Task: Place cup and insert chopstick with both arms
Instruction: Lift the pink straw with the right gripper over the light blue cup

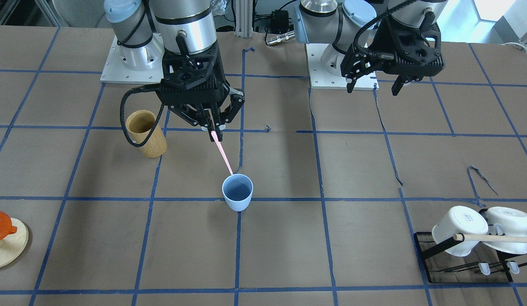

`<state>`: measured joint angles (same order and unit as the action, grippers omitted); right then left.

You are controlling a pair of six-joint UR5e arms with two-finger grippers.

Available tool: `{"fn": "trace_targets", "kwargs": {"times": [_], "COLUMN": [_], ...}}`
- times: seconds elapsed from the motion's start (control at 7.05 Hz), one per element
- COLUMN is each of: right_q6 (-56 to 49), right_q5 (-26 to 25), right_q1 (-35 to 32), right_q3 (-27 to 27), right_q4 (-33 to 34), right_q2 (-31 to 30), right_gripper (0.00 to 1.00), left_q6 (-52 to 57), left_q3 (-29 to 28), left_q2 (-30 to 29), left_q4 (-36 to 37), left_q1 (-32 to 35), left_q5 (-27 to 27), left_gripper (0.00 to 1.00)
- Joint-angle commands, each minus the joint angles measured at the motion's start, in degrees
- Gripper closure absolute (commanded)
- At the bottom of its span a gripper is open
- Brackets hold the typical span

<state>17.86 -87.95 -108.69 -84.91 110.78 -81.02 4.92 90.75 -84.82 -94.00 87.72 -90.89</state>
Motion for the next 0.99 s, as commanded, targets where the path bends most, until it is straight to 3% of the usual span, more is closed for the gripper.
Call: {"fn": "trace_targets", "kwargs": {"times": [0.0, 0.28, 0.85], "right_q6": [2.4, 2.5, 2.6], "right_q5": [-2.0, -2.0, -3.8], "right_q1": [-2.0, -2.0, -2.0], "right_q3": [-1.0, -4.8, -6.1], "right_q4": [2.9, 10.8, 11.1], "right_q2": [2.5, 4.2, 7.0], "right_gripper": [1.0, 1.0, 1.0], "left_q6": [0.0, 0.0, 0.0], "left_q3": [0.0, 0.0, 0.0], "left_q2": [0.0, 0.0, 0.0], "left_q4": [0.0, 0.0, 0.0], "left_q1": [0.0, 0.0, -0.1], "left_q5": [0.0, 0.0, 0.0], "left_gripper": [0.0, 0.0, 0.0]}}
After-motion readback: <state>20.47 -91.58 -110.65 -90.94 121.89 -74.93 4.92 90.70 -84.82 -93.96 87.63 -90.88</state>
